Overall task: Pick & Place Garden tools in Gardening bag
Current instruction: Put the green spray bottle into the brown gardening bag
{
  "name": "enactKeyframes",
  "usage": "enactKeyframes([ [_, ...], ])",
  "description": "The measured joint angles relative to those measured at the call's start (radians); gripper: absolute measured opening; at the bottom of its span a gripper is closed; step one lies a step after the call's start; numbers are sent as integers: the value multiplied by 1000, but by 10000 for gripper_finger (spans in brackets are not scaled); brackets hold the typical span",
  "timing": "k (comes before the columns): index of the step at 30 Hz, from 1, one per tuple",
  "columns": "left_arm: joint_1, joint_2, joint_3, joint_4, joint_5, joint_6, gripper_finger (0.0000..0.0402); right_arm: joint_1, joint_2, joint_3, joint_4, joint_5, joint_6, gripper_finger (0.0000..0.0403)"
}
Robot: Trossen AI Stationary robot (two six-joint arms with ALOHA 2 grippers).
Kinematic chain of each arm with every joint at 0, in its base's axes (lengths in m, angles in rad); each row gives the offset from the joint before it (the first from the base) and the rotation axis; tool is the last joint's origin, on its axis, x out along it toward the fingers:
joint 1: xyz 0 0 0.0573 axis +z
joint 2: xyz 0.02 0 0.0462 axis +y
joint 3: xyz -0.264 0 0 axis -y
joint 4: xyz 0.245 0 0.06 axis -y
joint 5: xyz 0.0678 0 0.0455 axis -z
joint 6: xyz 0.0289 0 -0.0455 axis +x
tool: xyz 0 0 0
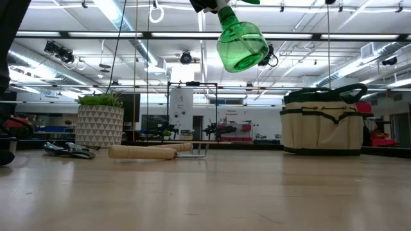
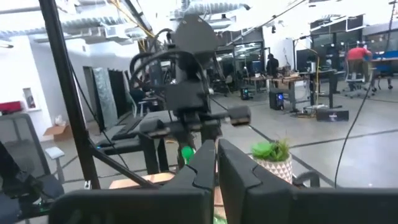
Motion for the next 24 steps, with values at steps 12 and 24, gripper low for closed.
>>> enactKeyframes([
  [12,0,0,0,0,0,-12,58,0,197,167,-47,30,-17,33],
  [24,2,0,0,-3,-5,-87,58,0,304,168,-91,50,6,156],
])
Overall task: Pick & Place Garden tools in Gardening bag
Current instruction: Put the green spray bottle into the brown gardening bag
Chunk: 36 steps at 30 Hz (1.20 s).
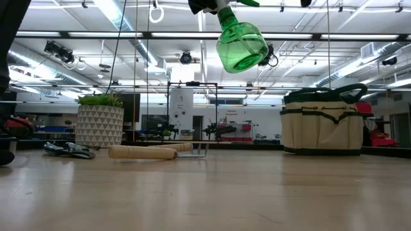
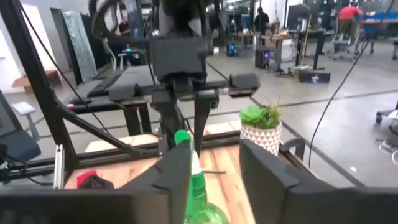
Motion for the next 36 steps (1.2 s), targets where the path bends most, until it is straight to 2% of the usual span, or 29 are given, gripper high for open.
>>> enactKeyframes([
  [7,0,0,0,0,0,-10,58,0,60,0,29,-7,59,250],
  [11,0,0,0,-1,0,-10,58,0,85,0,48,-15,102,282],
  [16,0,0,0,-1,0,-9,58,0,110,24,31,-51,137,290],
  [25,0,0,0,-1,0,-9,58,0,196,204,-180,-64,111,290],
  [36,0,0,0,-1,0,-10,58,0,275,237,-194,-88,111,290],
])
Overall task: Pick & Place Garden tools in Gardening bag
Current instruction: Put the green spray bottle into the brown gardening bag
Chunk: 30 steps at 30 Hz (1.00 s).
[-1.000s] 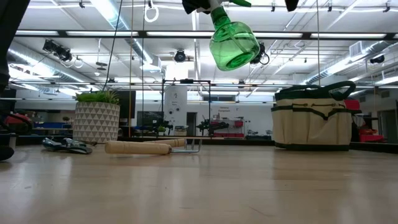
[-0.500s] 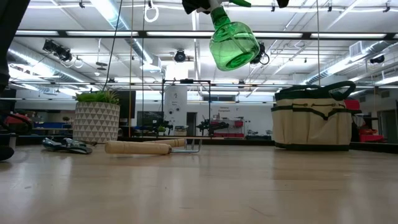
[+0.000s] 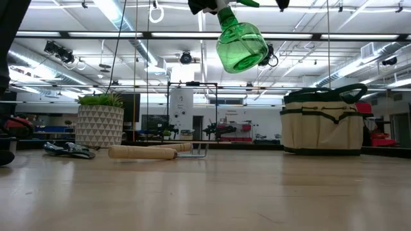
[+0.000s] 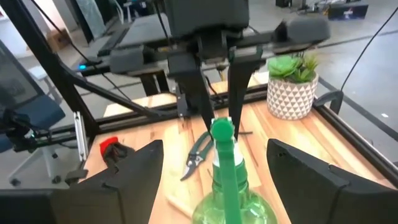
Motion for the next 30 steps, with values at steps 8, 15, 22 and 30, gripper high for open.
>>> enactKeyframes([
  [8,0,1,0,-1,1,0,58,-21,72,0,58,13,0,290],
  [15,0,1,0,-5,3,0,58,-42,106,0,109,28,-27,290],
  [22,0,1,0,-5,3,0,58,-44,130,0,120,25,-36,289],
  [30,0,1,0,-5,3,0,58,-44,131,0,125,4,-36,242],
])
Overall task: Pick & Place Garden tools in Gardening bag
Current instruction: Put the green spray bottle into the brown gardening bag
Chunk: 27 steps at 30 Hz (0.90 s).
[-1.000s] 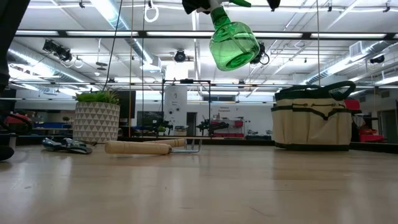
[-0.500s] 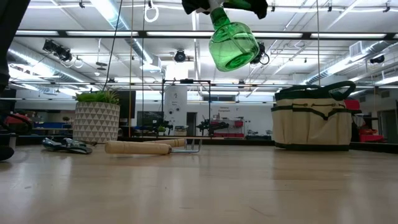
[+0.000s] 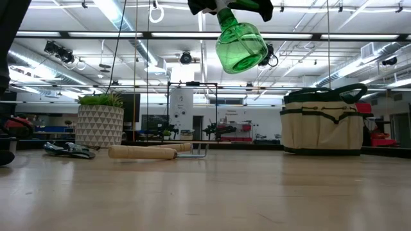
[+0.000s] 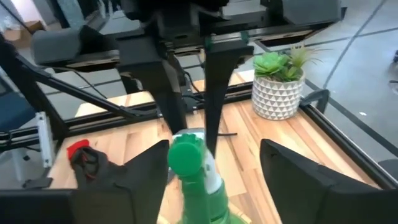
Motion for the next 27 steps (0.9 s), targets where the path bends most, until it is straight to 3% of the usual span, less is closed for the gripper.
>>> enactKeyframes([
  [13,0,0,0,0,0,0,58,0,3,0,26,-32,1,137],
  [27,0,0,0,1,0,-1,59,0,3,0,22,-33,0,85],
])
